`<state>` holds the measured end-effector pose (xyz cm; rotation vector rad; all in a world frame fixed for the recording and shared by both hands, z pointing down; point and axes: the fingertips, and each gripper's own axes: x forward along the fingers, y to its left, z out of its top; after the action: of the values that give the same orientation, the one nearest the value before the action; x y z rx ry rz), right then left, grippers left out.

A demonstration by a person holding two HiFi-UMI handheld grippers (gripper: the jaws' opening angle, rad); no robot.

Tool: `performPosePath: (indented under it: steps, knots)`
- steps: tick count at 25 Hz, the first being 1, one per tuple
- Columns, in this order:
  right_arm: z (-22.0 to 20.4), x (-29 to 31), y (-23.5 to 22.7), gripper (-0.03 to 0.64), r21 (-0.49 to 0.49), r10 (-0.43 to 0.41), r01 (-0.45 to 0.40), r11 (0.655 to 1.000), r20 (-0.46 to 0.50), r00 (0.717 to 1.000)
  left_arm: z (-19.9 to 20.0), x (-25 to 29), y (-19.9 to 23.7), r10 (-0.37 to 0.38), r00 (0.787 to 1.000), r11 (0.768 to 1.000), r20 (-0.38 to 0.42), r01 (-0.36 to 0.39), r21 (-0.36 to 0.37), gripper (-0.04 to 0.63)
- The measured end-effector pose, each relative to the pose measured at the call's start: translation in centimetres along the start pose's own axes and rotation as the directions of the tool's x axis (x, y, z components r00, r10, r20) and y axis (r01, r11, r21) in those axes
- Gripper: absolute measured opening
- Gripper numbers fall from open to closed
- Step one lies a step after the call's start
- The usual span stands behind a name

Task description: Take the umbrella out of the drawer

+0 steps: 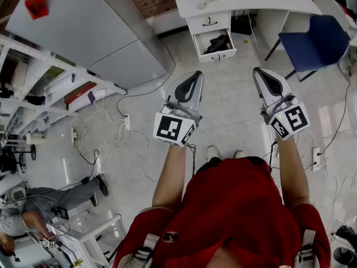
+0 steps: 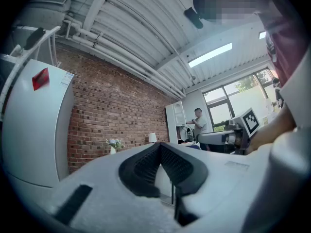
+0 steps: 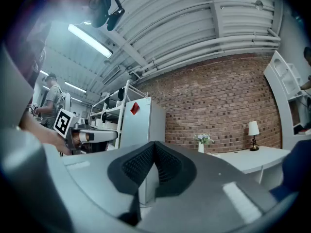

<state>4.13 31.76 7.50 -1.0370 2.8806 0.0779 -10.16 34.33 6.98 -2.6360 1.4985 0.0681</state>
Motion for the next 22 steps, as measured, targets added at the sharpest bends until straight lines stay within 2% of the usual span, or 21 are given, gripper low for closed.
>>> performPosePath:
  steps: [5,14,22]
  knots:
    - [-0.1,1.8,0.5,0.012,0.034,-0.014,0.013,0.999,0.021,1.000,-0.4,-0.6,2.2,-0.004,1.000,1.000,0.005,0.004,-0.003,0.006]
    - [-0.5,3.4,1.6,0.012,-0.014,-0.073,0.073,0.997,-0.015,0.997,-1.5,-2.0,6.0,-0.019,0.999,0.999,0.037,0.020,-0.026,0.006]
    - [-2.2,5.0,-0.1,0.012,-0.013,-0.093,0.092,0.996,-0.041,0.995,-4.0,0.1,8.4,-0.025,1.000,0.998,0.002,0.025,-0.050,0.006]
